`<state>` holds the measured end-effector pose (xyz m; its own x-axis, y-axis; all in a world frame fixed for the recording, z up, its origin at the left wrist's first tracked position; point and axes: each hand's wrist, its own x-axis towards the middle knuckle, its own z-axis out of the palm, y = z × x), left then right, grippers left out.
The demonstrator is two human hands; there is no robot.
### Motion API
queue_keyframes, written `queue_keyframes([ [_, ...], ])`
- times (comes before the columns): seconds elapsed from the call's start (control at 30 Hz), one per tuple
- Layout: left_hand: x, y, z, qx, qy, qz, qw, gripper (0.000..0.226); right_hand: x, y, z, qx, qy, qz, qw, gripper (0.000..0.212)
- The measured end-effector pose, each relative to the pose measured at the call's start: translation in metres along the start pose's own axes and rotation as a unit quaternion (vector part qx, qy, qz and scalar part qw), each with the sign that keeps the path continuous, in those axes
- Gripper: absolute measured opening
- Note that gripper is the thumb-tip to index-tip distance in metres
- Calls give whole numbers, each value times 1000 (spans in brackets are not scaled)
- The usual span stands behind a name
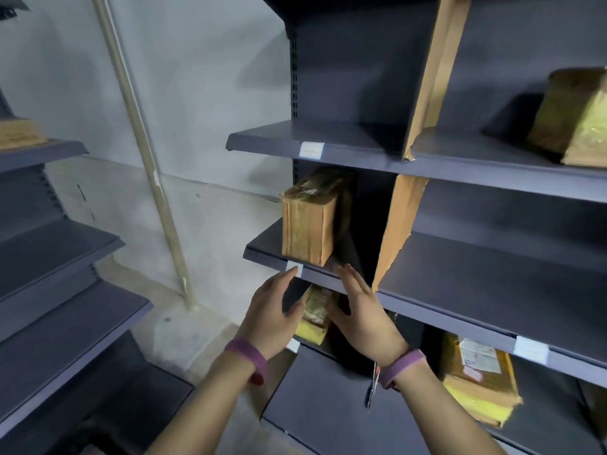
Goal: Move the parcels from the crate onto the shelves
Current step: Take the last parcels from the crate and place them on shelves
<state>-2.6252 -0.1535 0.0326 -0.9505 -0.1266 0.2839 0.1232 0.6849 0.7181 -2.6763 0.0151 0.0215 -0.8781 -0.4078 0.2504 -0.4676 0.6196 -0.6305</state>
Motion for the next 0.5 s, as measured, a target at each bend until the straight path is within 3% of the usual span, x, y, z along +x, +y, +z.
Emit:
queue_keyframes([
  [0.3, 105, -51, 0, -49, -65, 82, 993, 52, 77, 16, 32, -3, 87, 80, 993, 70],
  [0.5, 165, -102, -17, -63, -42, 93, 993, 55, 114, 10, 64, -48, 129, 120, 983, 81],
])
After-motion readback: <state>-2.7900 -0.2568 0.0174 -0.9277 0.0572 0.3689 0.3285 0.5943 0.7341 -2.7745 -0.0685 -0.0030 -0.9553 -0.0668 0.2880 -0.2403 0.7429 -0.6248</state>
